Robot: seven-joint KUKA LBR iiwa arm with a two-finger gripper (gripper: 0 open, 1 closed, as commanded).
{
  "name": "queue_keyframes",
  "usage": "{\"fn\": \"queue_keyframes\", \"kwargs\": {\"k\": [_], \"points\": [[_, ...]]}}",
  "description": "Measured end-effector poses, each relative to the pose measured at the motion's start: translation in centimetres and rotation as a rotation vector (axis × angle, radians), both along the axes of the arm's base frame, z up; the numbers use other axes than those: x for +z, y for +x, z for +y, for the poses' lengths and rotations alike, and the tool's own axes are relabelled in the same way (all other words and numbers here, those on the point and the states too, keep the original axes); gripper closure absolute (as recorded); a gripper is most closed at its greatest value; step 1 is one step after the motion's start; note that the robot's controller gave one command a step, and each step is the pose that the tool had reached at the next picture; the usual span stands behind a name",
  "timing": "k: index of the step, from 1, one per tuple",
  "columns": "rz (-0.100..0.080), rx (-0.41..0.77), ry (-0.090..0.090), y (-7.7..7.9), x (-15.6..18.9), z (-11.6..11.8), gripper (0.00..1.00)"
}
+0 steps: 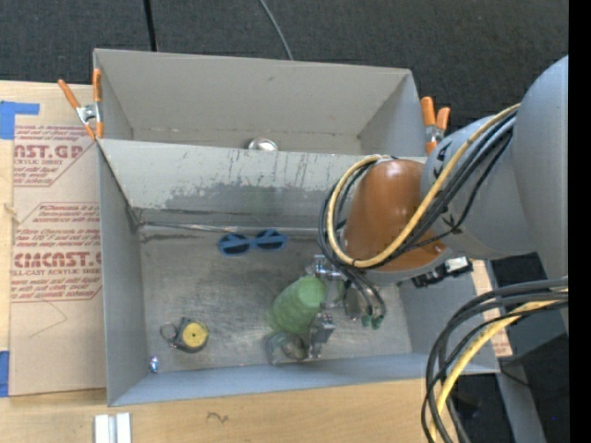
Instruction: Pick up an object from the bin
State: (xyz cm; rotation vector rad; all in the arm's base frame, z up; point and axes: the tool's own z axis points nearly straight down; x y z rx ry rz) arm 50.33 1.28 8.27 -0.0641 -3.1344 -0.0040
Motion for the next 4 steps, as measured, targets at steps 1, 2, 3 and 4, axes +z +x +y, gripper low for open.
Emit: {"fn": "queue_keyframes", "kwargs": {"k": [1, 2, 3, 4], "points": [[0.003, -0.015, 0.005, 0.2, -0.5, -0.4, 1.00], [-0.016, 0.099, -0.003, 0.2, 14.7, -2.5, 1.00], [-0.002, 0.060, -0.001, 3.3, 6.8, -1.1, 1.00], [-0.007, 0.059, -0.001, 3.3, 7.3, -1.1, 0.00]]}}
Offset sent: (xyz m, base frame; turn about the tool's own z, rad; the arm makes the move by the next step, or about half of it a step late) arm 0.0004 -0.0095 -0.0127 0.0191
